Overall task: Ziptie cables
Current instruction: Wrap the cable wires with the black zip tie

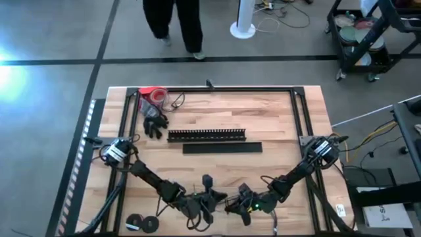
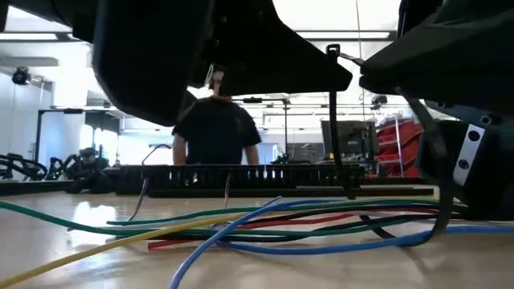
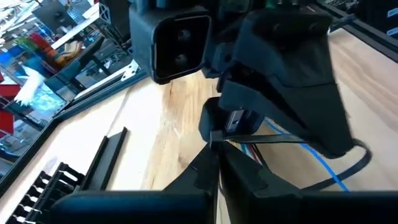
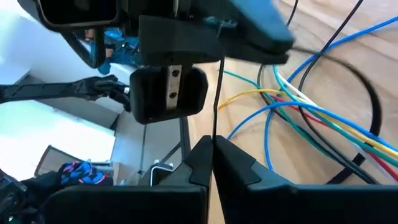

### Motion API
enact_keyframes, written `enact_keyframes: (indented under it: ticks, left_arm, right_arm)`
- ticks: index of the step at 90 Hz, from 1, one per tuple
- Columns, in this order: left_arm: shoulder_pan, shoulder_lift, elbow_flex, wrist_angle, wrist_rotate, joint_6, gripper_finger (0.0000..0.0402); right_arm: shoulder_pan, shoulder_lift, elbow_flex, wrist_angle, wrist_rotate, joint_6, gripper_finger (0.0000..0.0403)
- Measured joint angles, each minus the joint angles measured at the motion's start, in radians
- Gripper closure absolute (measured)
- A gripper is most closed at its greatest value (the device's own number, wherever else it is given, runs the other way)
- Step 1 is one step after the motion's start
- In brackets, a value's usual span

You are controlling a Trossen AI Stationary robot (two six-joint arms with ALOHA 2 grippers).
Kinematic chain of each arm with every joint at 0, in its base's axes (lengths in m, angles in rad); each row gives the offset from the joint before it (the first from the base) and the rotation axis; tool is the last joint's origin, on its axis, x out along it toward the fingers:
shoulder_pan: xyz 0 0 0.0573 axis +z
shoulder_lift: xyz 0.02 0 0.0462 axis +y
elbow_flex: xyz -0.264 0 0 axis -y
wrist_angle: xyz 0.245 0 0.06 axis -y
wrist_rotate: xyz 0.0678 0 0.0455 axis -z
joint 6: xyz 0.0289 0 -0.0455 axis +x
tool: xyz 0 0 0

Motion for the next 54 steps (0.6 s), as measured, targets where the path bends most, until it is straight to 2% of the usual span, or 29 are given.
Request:
enact_keyframes:
  ticks: [9,54]
  left_arm:
    - [-0.006,0.0,0.0,0.0,-0.034,-0.001,0.0402]
    - [-0.005,0.0,0.0,0.0,-0.034,-0.012,0.0402]
  right_arm:
    - [0.0,0.0,0.0,0.0,0.021,0.0,0.0403]
    - [0.0,0.0,0.007,0.008,0.01,-0.023,0.0403]
